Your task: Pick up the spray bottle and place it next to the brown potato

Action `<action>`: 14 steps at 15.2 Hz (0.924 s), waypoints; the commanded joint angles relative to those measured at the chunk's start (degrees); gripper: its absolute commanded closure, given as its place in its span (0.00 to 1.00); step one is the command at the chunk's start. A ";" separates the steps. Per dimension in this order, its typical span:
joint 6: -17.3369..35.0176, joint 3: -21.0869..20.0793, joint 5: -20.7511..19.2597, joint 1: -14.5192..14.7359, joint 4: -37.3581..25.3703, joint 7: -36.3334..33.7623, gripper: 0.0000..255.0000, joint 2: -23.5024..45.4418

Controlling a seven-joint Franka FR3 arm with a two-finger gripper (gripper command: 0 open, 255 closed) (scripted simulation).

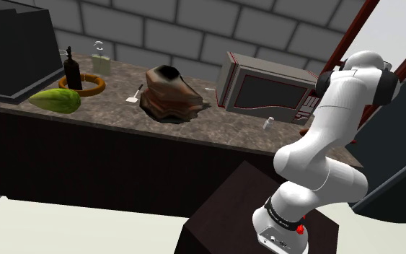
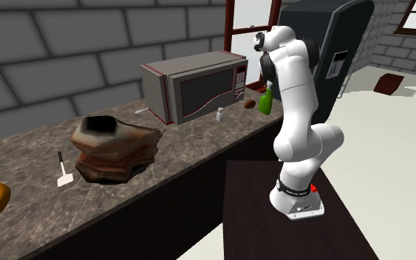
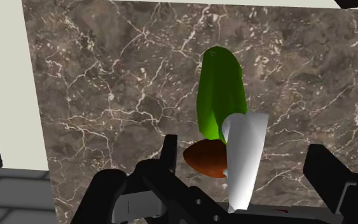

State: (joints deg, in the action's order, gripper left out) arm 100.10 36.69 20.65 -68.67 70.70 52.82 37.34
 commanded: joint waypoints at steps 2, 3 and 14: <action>0.00 0.00 0.00 0.00 0.00 0.00 0.00 0.00; -1.90 0.06 -0.12 -0.42 -1.97 -0.24 0.00 -0.04; -7.67 0.00 -0.10 -2.13 -8.68 -0.92 0.00 0.51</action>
